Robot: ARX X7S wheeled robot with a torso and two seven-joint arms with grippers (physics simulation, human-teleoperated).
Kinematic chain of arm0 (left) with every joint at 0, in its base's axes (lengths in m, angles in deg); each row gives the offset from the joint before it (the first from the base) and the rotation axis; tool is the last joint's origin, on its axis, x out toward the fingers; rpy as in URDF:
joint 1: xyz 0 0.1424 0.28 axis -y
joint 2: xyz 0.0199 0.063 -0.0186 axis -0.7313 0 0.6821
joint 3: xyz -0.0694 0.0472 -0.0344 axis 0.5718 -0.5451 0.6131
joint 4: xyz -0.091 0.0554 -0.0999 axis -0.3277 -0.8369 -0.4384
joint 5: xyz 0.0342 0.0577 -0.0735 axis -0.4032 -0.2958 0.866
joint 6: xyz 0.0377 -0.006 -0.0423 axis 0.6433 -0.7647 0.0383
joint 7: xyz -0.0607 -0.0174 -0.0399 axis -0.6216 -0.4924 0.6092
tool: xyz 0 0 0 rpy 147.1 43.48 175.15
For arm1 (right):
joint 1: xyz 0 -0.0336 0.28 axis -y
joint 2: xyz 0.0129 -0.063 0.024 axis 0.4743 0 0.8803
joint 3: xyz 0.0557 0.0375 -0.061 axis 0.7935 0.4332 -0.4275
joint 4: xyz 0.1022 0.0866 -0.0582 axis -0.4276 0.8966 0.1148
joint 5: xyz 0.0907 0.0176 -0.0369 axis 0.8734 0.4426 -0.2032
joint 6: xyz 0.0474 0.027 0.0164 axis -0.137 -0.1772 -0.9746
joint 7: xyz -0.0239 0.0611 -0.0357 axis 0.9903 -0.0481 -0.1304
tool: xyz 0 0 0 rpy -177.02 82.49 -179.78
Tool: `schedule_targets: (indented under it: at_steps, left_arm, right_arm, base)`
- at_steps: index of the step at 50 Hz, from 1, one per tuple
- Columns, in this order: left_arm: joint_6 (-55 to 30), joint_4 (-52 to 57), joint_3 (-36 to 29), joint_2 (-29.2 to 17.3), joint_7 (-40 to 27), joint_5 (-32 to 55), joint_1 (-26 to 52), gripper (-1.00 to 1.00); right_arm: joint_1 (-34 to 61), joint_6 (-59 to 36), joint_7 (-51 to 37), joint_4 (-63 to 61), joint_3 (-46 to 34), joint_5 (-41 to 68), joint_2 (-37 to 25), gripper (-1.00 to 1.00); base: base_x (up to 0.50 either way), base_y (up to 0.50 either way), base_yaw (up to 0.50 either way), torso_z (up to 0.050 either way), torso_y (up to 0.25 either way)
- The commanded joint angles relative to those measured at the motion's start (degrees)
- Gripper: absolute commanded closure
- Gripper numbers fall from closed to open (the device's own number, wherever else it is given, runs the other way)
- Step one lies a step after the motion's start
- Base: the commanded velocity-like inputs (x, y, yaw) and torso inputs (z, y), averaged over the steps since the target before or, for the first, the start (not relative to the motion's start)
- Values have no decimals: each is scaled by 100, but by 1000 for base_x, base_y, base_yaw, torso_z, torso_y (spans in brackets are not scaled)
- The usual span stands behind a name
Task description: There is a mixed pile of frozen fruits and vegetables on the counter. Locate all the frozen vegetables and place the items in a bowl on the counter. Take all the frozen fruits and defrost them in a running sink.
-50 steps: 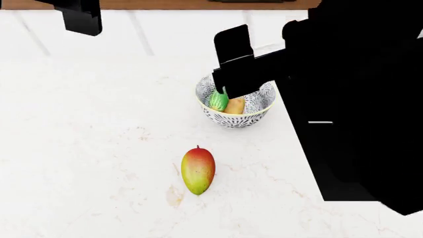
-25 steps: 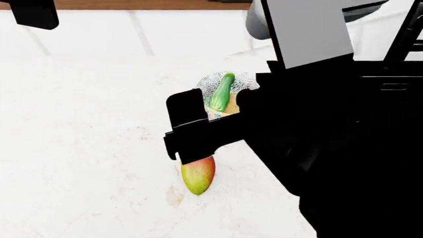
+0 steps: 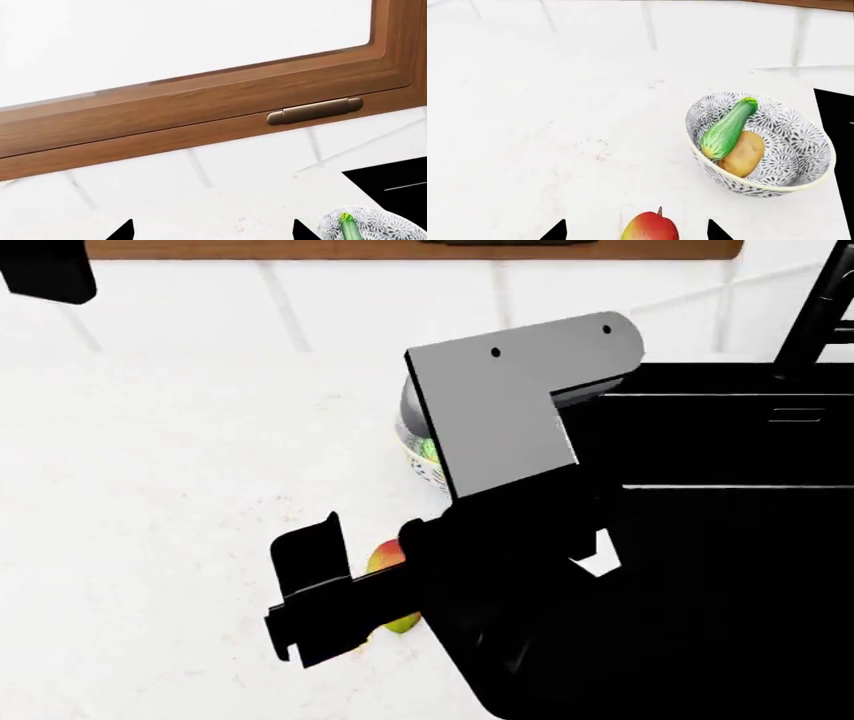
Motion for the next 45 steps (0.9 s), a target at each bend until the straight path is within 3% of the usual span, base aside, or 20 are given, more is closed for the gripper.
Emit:
schedule_targets:
  at_steps: [1,18,45]
  left_arm:
    - [-3,47,27,-70,-2,22,-40,-100]
    - [6,116,53,-170,21,30,-126,-100]
    - [17,167,73,-211,34,40,-194,-100]
  right_arm:
    - [-287,211,55,-45,-365,-204,188,-100]
    - [-722,183,269,132,-895,-638,63,-100]
    - [-787,88,557,419,-1080,-803,-78,-100]
  base:
    - [0,0,0,0,0]
    - [0,0,0,0,0]
    - [0,0,0,0,0]
